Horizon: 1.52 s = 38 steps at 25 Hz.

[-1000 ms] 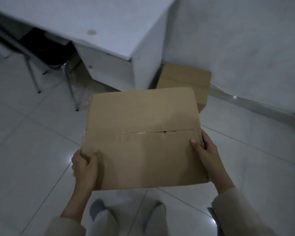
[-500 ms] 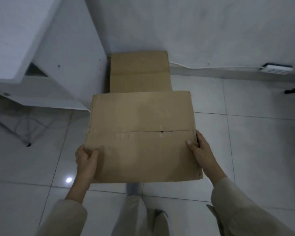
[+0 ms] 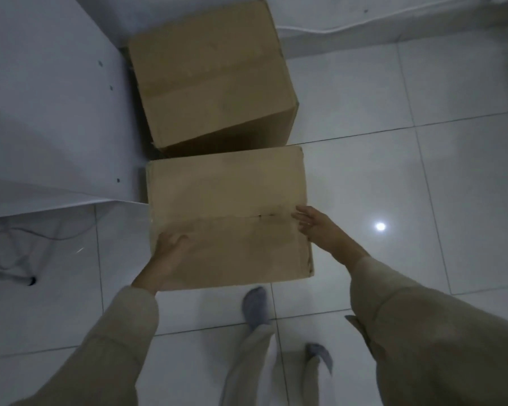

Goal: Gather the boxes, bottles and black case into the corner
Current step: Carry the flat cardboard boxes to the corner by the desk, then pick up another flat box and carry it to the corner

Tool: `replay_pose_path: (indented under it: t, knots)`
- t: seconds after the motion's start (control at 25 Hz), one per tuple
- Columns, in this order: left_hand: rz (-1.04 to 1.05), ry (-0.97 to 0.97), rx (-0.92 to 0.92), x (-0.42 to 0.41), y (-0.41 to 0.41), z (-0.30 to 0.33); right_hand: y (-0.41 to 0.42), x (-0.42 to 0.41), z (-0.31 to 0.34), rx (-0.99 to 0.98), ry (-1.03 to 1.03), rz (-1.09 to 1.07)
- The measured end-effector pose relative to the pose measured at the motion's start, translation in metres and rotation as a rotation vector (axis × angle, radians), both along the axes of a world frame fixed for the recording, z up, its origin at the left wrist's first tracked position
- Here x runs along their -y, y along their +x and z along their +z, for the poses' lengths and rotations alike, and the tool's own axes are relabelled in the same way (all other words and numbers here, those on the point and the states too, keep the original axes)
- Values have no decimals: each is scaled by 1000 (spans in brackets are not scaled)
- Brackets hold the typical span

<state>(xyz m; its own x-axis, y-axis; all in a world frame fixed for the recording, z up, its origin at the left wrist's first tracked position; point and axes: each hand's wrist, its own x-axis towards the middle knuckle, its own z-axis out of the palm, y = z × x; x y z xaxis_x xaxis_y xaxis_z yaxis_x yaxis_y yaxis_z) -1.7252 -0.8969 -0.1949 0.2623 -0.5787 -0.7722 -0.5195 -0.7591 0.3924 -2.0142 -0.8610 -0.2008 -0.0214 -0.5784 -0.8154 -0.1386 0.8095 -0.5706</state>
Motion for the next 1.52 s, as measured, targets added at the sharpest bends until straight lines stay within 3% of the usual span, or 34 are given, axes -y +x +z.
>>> replay_pose_path:
  t: [0.28, 0.56, 0.88, 1.16, 1.52]
  knots:
    - [-215, -40, -188, 25, -99, 26, 5, -13, 11, -18, 50, 9]
    - [-467, -111, -243, -24, -173, 78, -95, -102, 81, -110, -80, -170]
    - [-672, -253, -375, -186, -329, 219, -238, -323, 225, -188, -172, -467]
    - [-1056, -336, -678, -362, -503, 379, -339, -543, 373, -372, -345, -781]
    - [-1613, -352, -764, -499, -645, 463, -348, -757, 435, -520, -334, -1318]
